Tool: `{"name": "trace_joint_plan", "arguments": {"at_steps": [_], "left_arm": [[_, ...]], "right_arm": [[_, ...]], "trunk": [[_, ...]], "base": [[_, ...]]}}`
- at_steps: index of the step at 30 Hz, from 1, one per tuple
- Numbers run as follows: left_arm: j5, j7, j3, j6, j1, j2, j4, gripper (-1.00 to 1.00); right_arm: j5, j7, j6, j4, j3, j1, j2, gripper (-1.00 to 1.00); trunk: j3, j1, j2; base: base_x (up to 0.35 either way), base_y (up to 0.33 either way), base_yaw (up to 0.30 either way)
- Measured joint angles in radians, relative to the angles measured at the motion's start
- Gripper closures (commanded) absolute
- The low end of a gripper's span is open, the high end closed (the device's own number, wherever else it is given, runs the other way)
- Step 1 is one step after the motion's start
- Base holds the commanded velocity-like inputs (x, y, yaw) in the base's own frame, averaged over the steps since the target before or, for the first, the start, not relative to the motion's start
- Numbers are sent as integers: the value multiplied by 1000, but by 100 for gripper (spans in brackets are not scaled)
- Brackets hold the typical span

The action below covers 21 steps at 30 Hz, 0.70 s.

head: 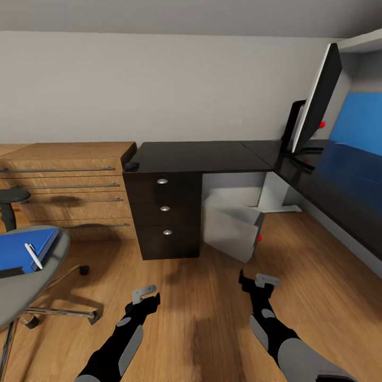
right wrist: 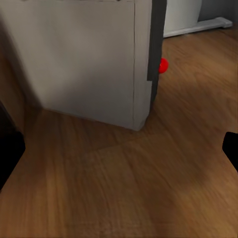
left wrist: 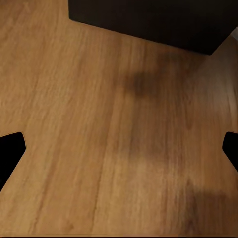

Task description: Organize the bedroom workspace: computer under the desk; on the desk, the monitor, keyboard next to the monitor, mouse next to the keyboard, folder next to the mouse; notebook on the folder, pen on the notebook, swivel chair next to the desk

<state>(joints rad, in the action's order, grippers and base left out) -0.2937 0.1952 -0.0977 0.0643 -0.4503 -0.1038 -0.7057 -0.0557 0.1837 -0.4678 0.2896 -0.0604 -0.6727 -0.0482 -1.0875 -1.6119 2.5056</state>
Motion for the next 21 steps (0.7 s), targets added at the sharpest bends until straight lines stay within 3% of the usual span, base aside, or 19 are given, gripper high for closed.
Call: {"name": "trace_joint_plan", "arguments": {"at_steps": [5, 15, 21], "left_arm": [[0, -2, -2, -3, 1, 0, -2, -100], [0, -6, 1, -5, 0, 13, -4, -100], [0, -12, 0, -5, 1, 21, -4, -100]], "right_arm": [[0, 0, -69, 0, -1, 0, 0, -100], [0, 1, -97, -1, -1, 0, 0, -100], [0, 1, -100, -1, -1, 0, 1, -100]], "trunk": [[-4, 0, 0], [-4, 0, 0], [-4, 0, 0]], "base": [[0, 0, 0], [4, 0, 0], [237, 0, 0]]}}
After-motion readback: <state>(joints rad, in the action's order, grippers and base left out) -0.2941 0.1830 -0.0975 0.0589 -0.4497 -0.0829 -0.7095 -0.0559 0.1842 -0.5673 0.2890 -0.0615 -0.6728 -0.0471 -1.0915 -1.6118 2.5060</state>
